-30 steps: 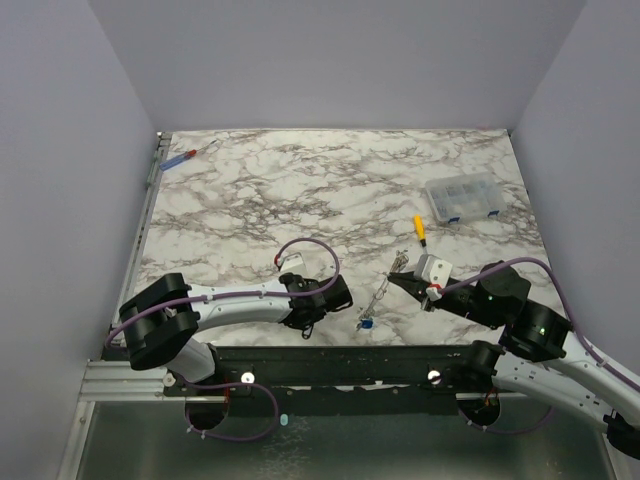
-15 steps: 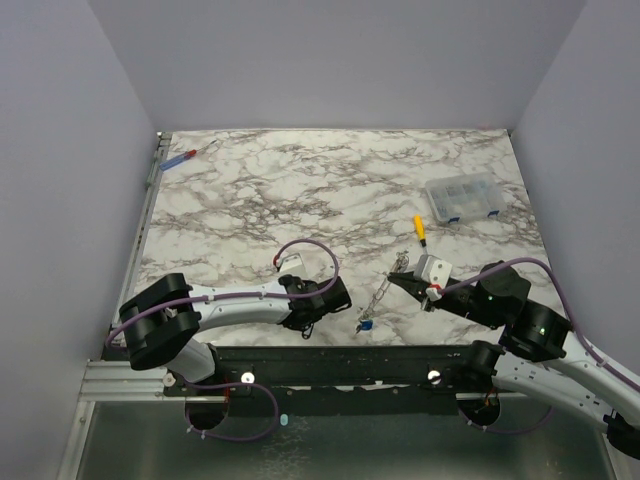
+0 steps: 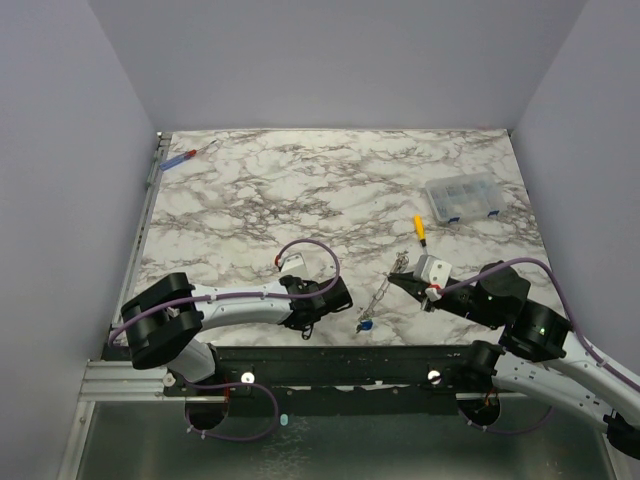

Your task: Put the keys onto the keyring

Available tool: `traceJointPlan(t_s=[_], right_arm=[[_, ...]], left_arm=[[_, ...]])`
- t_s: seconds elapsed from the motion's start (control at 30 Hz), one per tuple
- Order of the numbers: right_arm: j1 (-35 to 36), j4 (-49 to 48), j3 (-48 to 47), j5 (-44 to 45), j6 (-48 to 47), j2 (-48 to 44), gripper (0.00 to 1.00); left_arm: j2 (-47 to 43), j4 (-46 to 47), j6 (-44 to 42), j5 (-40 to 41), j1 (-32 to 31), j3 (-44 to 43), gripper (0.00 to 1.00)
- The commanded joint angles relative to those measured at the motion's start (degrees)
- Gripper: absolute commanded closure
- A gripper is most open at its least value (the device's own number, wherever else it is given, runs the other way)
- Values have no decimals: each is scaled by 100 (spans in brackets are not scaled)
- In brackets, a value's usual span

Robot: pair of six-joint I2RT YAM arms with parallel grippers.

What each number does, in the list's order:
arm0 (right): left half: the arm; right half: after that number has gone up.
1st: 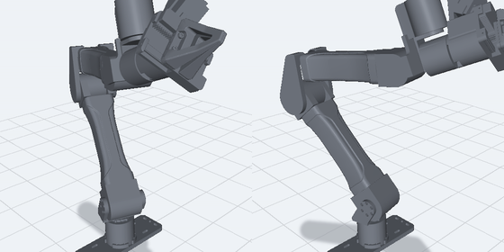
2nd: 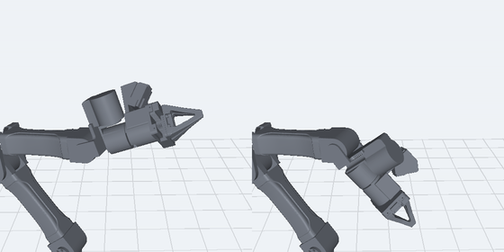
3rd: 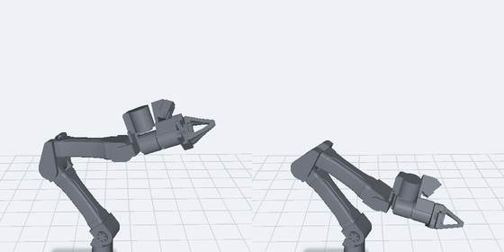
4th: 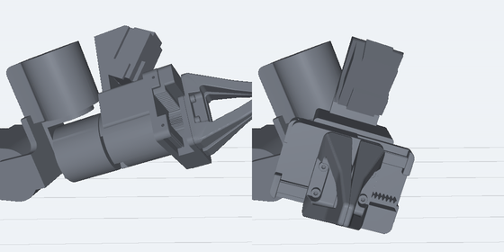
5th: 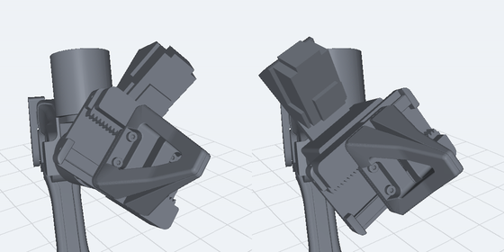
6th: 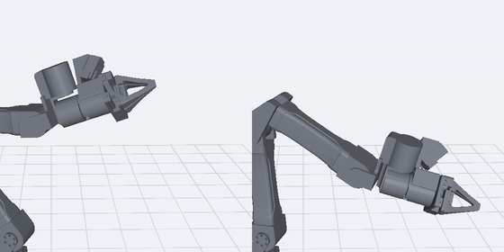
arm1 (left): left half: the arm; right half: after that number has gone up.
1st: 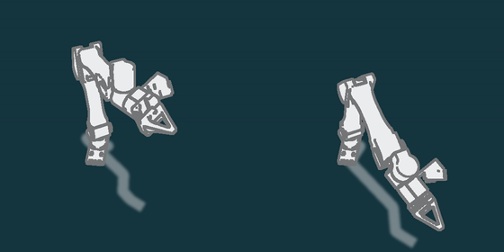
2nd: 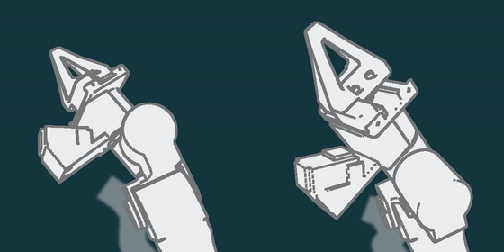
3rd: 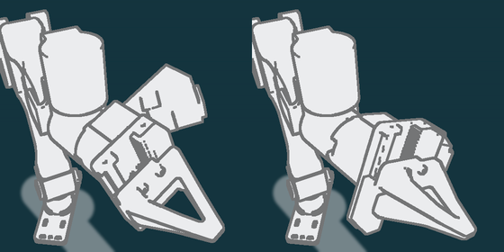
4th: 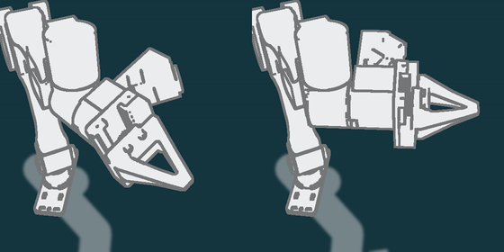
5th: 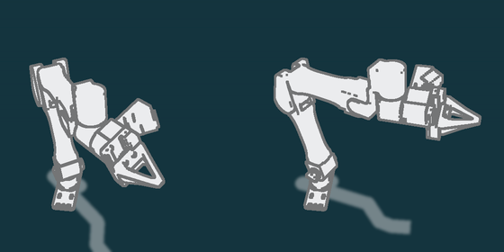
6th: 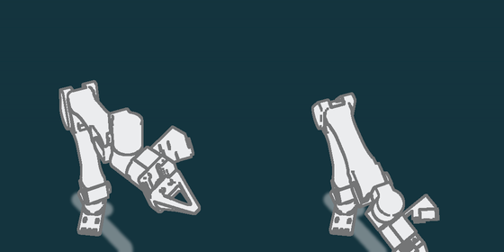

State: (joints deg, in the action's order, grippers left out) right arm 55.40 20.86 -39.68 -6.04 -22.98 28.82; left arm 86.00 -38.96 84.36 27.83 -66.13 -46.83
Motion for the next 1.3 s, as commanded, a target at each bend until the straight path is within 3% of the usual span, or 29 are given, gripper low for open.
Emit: traceJointPlan(t_s=[0.0,0.33,1.07,1.27], right_arm=[[-1,-22,-22,-27,-48,-34,99],[-3,52,-126,-63,-73,77,99],[-3,-5,-273,-190,-118,471,99],[-3,-94,-264,-601,-231,560,100]], left_arm=[[29,38,36,120,-41,111,100],[-501,59,16,305,-36,7,100],[-3092,827,380,1034,-40,647,100],[-3291,1326,-12,1437,-40,468,100]])
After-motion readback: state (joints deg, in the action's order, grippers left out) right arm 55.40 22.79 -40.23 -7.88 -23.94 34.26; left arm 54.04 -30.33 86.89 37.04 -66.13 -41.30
